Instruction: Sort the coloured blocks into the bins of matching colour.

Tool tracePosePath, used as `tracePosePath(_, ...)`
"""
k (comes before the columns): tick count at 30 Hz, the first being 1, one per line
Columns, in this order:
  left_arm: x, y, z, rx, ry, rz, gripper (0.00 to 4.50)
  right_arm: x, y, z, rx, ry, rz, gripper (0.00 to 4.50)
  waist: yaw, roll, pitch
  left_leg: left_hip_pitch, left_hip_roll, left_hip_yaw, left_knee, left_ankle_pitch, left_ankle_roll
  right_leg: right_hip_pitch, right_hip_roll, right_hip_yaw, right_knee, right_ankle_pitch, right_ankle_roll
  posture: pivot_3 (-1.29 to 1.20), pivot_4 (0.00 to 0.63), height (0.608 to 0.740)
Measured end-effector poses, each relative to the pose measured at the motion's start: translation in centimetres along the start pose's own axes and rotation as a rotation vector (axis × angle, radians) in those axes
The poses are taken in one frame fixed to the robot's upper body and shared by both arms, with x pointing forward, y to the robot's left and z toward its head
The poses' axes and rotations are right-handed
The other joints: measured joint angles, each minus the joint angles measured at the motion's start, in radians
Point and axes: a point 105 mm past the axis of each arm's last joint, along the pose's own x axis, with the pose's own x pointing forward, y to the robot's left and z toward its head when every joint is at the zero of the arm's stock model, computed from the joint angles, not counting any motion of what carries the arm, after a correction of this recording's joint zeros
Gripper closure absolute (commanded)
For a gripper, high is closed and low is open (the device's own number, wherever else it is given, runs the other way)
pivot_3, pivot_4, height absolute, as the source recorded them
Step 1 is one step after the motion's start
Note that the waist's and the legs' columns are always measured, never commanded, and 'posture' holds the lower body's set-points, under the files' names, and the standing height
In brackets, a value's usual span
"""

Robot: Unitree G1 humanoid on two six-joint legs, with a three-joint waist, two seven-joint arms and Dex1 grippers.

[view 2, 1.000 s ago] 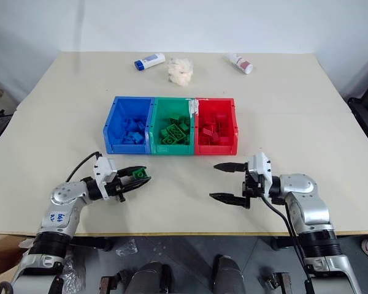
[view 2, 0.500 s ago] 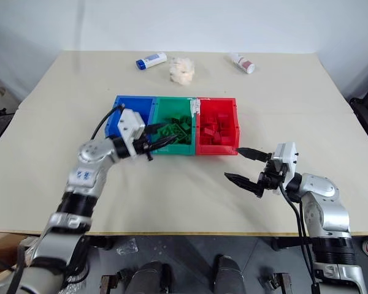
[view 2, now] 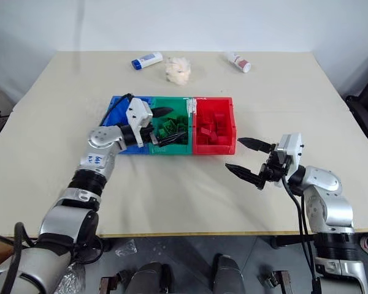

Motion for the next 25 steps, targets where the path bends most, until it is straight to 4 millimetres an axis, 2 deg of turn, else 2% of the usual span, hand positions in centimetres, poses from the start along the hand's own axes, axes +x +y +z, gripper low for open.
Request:
tracePosePath(4, -4.1, -0.5, 0.3, -0.058, -0.041, 0.012, 0.02, 0.0, -1.0, 0.2, -0.013, 0.032, 0.030, 0.00, -0.007, 0.000, 0.000, 0.000, 0.000, 0.000, 0.000, 0.000, 0.000, 0.000, 0.000, 0.001, 0.001, 0.000, 0.000, 0.00, 0.150, 0.740)
tracePosePath(8, -10.0, -0.9, -0.4, -0.101, 0.031, 0.129, 0.02, -0.5, -1.8, -0.3, -0.025, 0.125, 0.102, 0.00, -0.017, 0.000, 0.000, 0.000, 0.000, 0.000, 0.001, 0.000, 0.000, 0.000, 0.000, 0.001, 0.001, 0.000, 0.000, 0.00, 0.150, 0.740)
tracePosePath(13, -16.7, -3.5, -2.0, -0.178, 0.161, 0.165, 0.02, -1.6, -2.2, -2.1, -0.016, 0.272, 0.205, 0.00, -0.020, 0.001, 0.000, 0.001, 0.001, 0.001, 0.000, 0.000, 0.000, -0.001, 0.000, 0.002, 0.001, 0.000, 0.000, 0.00, 0.150, 0.740)
tracePosePath(18, -20.9, -4.8, -2.8, -0.209, 0.243, 0.197, 0.02, -1.0, -3.8, -0.8, -0.051, 0.259, 0.203, 0.00, -0.014, 0.001, 0.001, 0.001, 0.001, 0.001, 0.000, 0.000, 0.000, -0.001, 0.000, 0.002, 0.002, -0.001, -0.001, 0.00, 0.150, 0.740)
tracePosePath(21, -22.3, -4.1, -2.2, -0.179, 0.257, 0.235, 0.02, -1.2, -4.3, -1.0, -0.041, 0.269, 0.190, 0.00, -0.014, 0.001, 0.001, 0.001, 0.001, 0.002, 0.000, -0.001, 0.000, -0.001, 0.000, 0.002, 0.002, -0.001, -0.001, 0.00, 0.150, 0.740)
tracePosePath(25, -23.0, -3.5, -1.8, -0.164, 0.250, 0.254, 0.02, -1.5, -4.3, -1.4, -0.023, 0.278, 0.182, 0.00, -0.019, 0.001, 0.001, 0.001, 0.001, 0.003, 0.000, -0.001, 0.000, -0.002, 0.000, 0.002, 0.002, -0.001, -0.001, 0.00, 0.150, 0.740)
